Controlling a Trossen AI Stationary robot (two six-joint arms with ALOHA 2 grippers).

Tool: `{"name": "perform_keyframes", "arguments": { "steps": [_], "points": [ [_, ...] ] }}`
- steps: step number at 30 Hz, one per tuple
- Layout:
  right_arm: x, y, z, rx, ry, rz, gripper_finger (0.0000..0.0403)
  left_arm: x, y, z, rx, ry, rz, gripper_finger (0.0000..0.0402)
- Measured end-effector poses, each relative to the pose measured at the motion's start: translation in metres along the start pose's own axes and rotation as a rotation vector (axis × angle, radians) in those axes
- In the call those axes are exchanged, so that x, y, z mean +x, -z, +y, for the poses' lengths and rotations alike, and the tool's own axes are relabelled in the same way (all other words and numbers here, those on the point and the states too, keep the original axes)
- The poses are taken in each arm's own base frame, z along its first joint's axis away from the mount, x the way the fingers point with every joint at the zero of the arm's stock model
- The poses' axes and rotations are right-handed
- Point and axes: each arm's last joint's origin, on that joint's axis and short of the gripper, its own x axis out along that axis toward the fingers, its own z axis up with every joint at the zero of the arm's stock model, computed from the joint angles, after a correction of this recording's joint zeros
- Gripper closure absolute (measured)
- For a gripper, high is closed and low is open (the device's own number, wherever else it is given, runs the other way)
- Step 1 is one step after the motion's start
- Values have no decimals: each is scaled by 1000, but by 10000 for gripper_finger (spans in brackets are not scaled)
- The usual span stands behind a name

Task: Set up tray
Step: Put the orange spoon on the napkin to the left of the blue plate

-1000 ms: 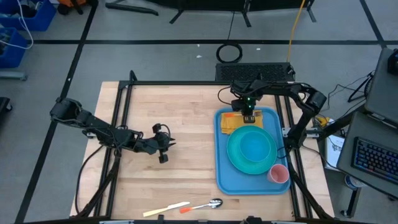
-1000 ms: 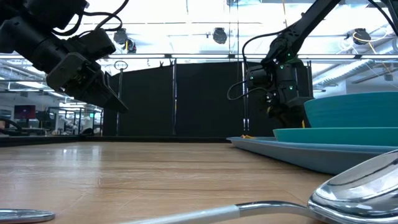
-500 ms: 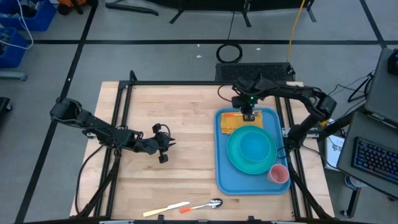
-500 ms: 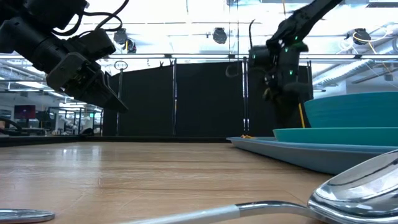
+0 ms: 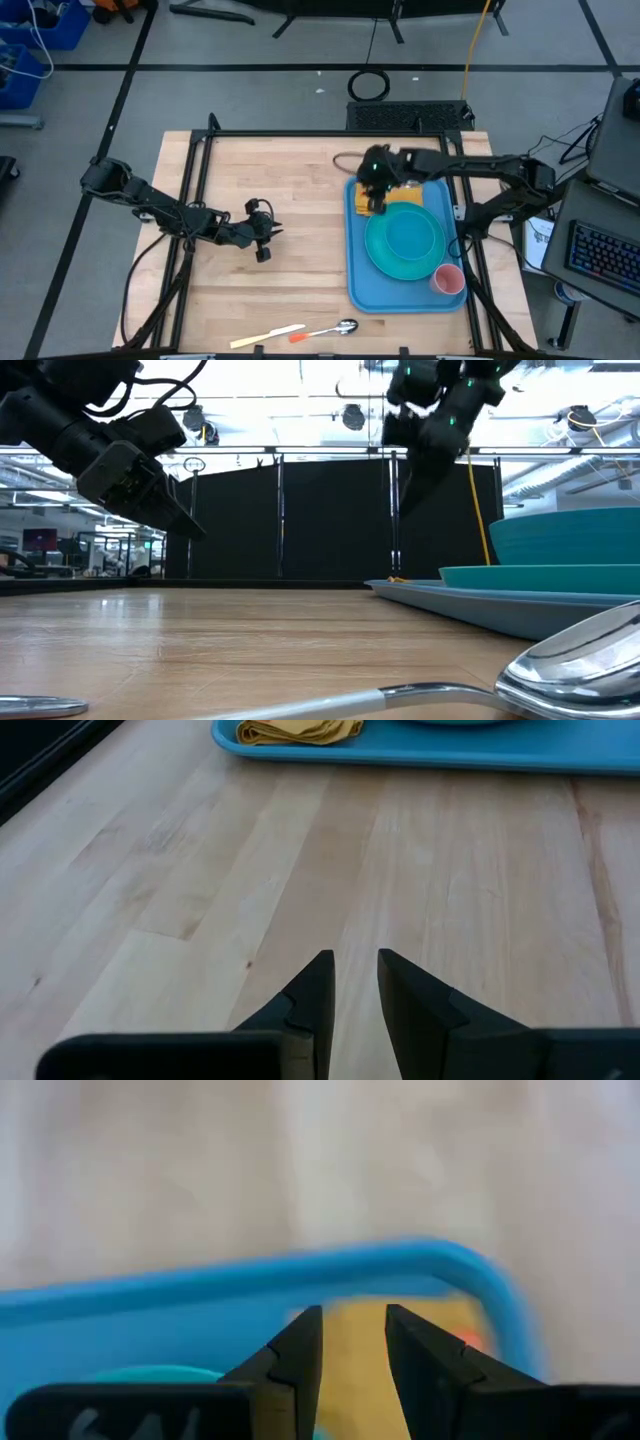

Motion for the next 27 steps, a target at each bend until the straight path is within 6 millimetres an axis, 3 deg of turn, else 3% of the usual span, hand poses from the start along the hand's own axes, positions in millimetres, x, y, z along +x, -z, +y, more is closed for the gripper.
{"name": "perform_keyframes", "arguments": {
  "steps": [13, 27],
  "points": [
    [-2, -25, 115, -24, -319, -257, 298, 0, 1, -1, -27, 48, 23, 316],
    [36, -27, 194, -95, -486, -212, 298, 0, 1, -2, -26, 52, 23, 316]
  ]
}}
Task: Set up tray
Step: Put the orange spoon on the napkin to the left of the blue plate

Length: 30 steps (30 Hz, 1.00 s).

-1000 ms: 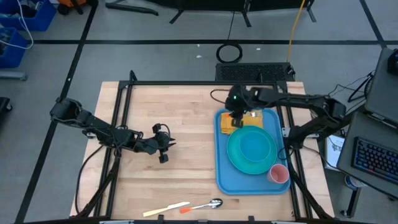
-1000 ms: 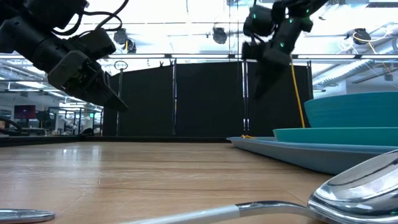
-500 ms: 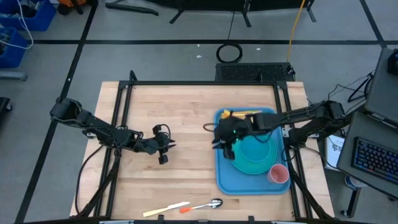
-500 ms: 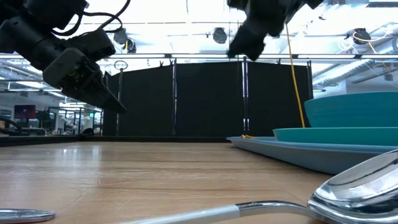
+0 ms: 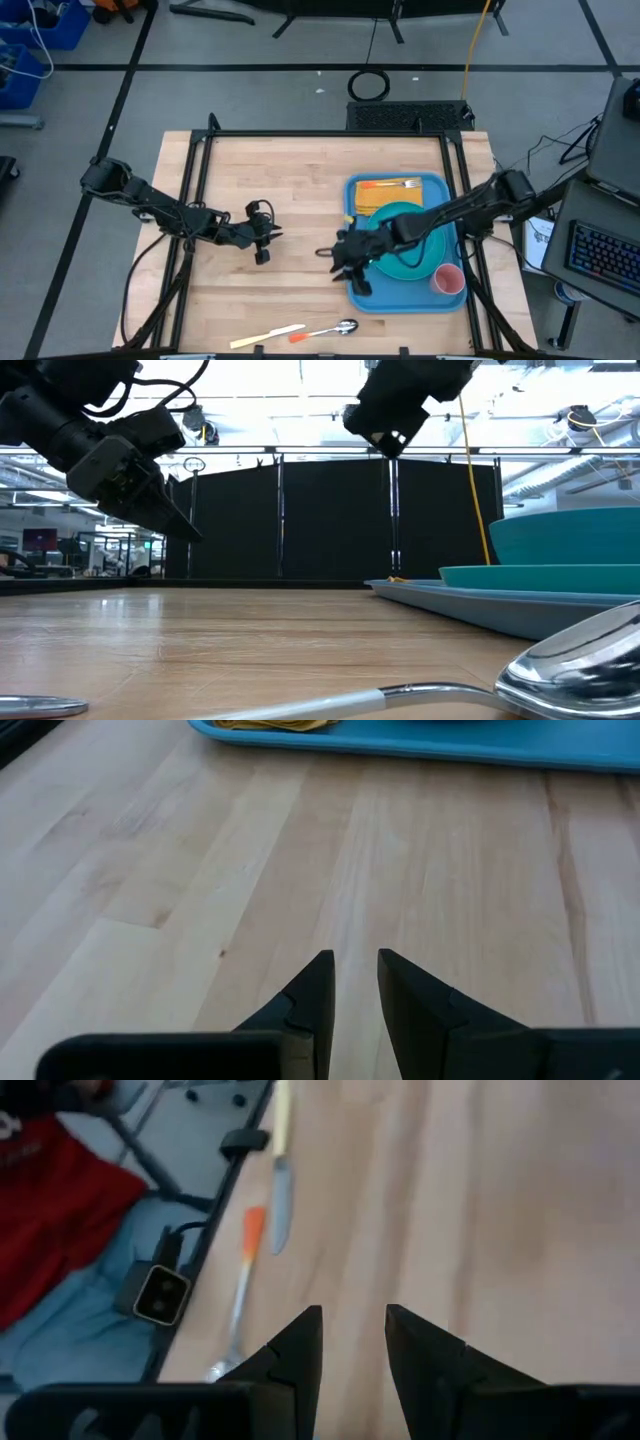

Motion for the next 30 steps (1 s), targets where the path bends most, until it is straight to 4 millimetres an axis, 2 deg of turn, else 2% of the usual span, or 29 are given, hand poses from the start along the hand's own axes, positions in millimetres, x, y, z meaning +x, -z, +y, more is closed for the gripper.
{"name": "perform_keyframes", "arguments": {
  "steps": [6, 11, 19, 23, 30],
  "points": [
    [35, -3, 17, -35, -20, 166, 298, 0, 0, 0, -25, 1, 2, 316],
    [49, -9, 18, -57, -19, 195, 298, 0, 0, 0, -53, 6, 6, 316],
    [46, -14, 12, -52, 11, 165, 298, 0, 0, 0, -77, 14, 7, 316],
    [44, -18, 10, -109, 110, 121, 298, 0, 0, -1, -80, 21, 3, 316],
    [43, -26, 0, -154, 143, 65, 298, 0, -1, -1, -82, 22, 0, 316]
  ]
}}
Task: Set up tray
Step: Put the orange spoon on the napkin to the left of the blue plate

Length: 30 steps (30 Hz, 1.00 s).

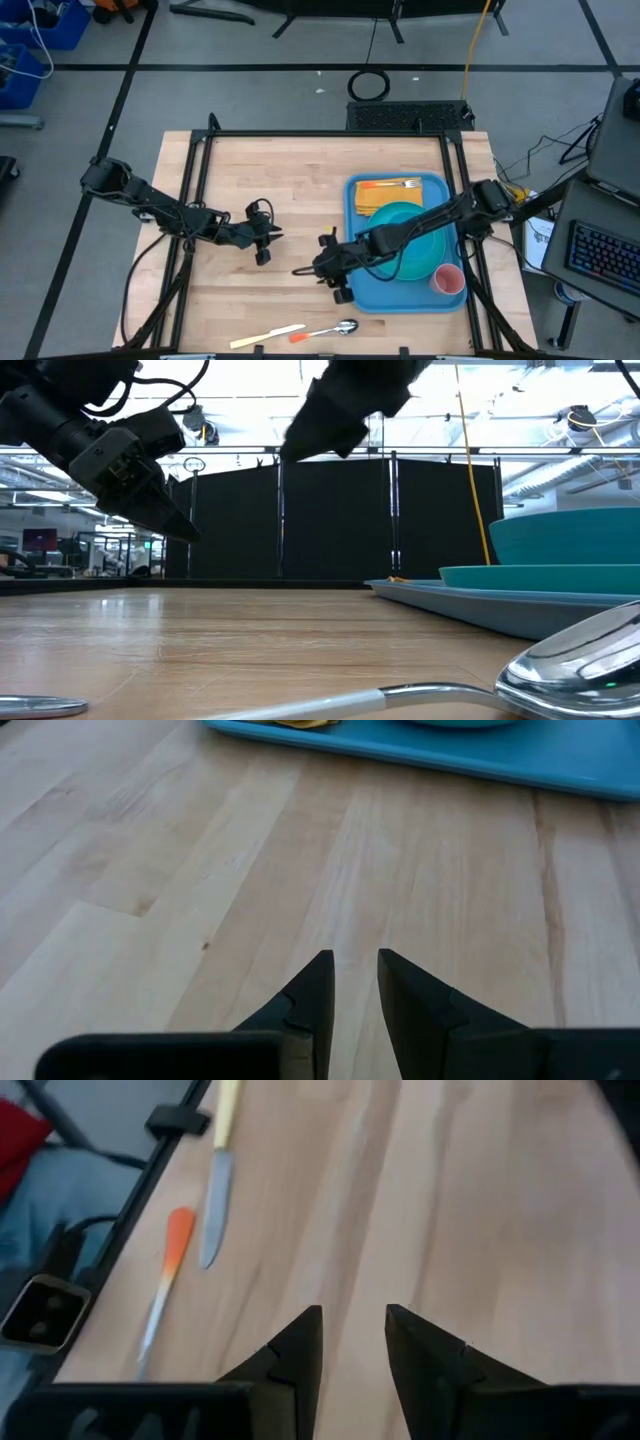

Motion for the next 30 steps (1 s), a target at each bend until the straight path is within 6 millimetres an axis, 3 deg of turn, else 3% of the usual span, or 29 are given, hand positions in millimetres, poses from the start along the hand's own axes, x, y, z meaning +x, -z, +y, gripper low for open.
{"name": "perform_keyframes", "arguments": {
  "steps": [12, 22, 30],
  "points": [
    [-6, -25, -39, 145, 66, -249, 298, 0, 0, 0, 0, 0, -1, 316],
    [-15, -39, -56, 326, 143, -408, 298, 0, 0, 0, 0, 0, -1, 316],
    [-16, -39, -62, 388, 178, -423, 298, 0, 0, 0, -1, 1, -4, 316]
  ]
}}
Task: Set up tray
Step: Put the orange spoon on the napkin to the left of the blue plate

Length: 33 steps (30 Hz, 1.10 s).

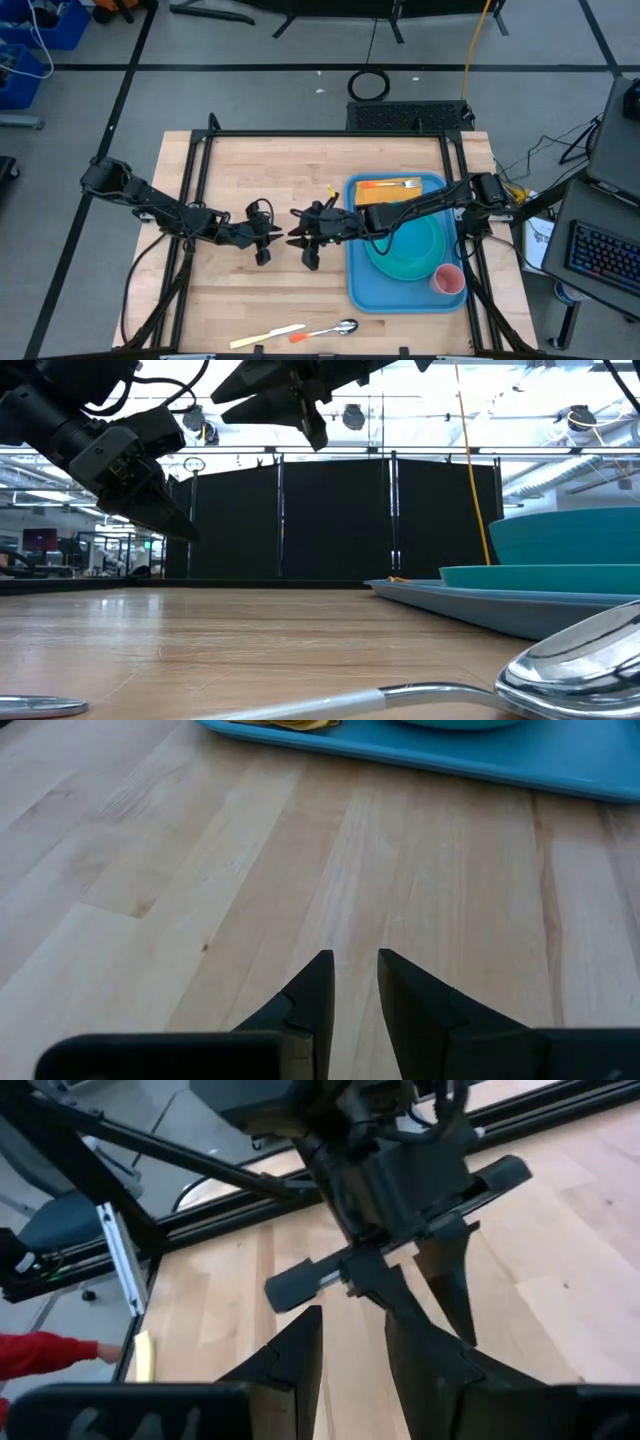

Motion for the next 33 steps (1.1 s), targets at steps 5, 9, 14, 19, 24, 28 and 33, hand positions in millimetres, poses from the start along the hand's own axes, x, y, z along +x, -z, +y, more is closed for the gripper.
{"name": "perform_keyframes", "arguments": {
  "steps": [5, 9, 14, 19, 24, 28, 33],
  "points": [
    [0, 0, 1, 34, 13, -12, 298, 0, 0, 0, 0, 5, 1, 316],
    [-1, 3, 8, 43, -4, -5, 298, 0, 0, 0, -1, 5, -1, 316],
    [-4, 14, 24, -46, -30, 37, 298, 0, 0, 0, -1, 6, -2, 316],
    [-10, 31, 46, -173, -23, 97, 298, 0, 0, 0, -1, 7, -2, 316],
    [-16, 46, 62, -264, -12, 147, 298, 0, 0, 0, -1, 7, -2, 316],
    [-20, 53, 72, -283, -19, 164, 298, 0, 0, 0, -1, 7, -2, 316],
    [-27, 55, 80, -338, 14, 306, 298, 0, -1, -1, -5, 12, -11, 316]
  ]
}}
